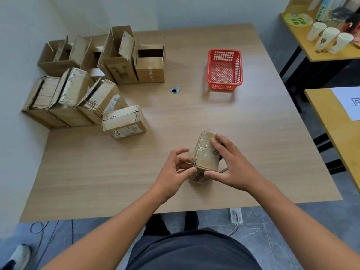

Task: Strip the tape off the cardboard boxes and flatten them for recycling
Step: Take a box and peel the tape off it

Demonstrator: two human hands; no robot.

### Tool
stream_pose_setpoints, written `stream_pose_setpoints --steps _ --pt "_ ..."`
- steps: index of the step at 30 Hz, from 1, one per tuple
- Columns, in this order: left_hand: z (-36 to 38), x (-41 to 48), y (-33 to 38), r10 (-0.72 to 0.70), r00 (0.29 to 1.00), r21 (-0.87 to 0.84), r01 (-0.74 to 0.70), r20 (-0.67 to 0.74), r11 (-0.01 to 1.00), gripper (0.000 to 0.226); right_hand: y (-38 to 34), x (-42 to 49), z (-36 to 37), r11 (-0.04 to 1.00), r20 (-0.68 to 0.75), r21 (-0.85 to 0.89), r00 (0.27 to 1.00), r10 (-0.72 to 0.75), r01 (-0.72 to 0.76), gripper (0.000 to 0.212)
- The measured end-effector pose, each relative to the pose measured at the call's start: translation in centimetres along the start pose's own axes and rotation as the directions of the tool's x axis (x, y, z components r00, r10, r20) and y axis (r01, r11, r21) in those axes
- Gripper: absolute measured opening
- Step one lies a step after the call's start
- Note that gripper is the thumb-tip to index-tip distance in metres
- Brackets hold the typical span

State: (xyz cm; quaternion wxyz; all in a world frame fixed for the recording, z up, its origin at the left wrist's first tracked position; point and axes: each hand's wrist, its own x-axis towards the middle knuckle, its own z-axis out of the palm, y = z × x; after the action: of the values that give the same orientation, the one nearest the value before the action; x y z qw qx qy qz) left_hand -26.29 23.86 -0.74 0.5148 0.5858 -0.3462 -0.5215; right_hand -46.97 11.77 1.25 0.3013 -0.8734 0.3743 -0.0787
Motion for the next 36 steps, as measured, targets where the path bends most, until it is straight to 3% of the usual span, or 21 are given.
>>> stream_pose_setpoints --steps 2,6,8,14,18,23,28,30,33,36 --pt "0.5 -0.3 -0.6 -0.048 0.999 -0.113 0.045 -0.021 0.993 0.072 -0.4 0.1 0.3 1.0 -0.03 0.007 1.0 0.003 -0.003 0.113" --pt "0.9 -0.2 -0.4 -0.069 0.995 -0.117 0.06 -0.067 0.991 0.022 -0.8 0.1 0.6 1.0 -0.045 0.027 0.999 -0.002 0.003 0.11" --pt "0.9 0.0 -0.3 -0.087 0.993 -0.117 0.077 -0.075 0.99 0.012 -0.8 0.1 0.7 1.0 -0.062 0.018 0.998 -0.015 0.016 0.111" --pt "0.0 1.0 0.4 -0.048 0.996 0.131 0.037 0.081 0.991 0.015 -1.6 0.3 1.5 0.999 -0.143 -0.035 0.989 0.027 -0.032 0.112" --pt "-1.0 1.9 1.1 -0.108 0.988 0.081 0.1 0.113 0.992 0.014 -1.7 0.2 2.0 0.999 -0.153 -0.045 0.988 -0.015 0.008 0.105" --pt "-0.4 2.6 1.1 0.012 0.999 0.087 -0.008 -0.048 0.996 0.015 -2.1 0.6 2.2 0.999 -0.13 -0.025 0.991 -0.031 0.028 0.103" --pt "1.0 3.1 1.0 0.075 0.957 0.041 -0.066 -0.279 0.997 0.012 -2.3 0.5 2.5 1.0 -0.115 -0.005 0.993 -0.03 0.03 0.107" --pt "0.8 3.1 1.0 0.144 0.964 0.166 -0.108 -0.223 0.98 0.02 -2.1 0.3 2.5 1.0 -0.132 0.013 0.991 -0.02 0.022 0.108" --pt "0.6 2.6 1.1 0.23 0.966 0.348 -0.178 -0.115 0.921 0.051 -1.8 0.1 2.4 0.999 -0.136 0.045 0.991 0.011 -0.005 0.116" --pt "0.5 2.8 1.9 0.279 0.954 0.461 -0.2 -0.11 0.865 0.043 -1.8 0.1 2.5 0.998 -0.11 0.054 0.993 0.031 -0.025 0.126"
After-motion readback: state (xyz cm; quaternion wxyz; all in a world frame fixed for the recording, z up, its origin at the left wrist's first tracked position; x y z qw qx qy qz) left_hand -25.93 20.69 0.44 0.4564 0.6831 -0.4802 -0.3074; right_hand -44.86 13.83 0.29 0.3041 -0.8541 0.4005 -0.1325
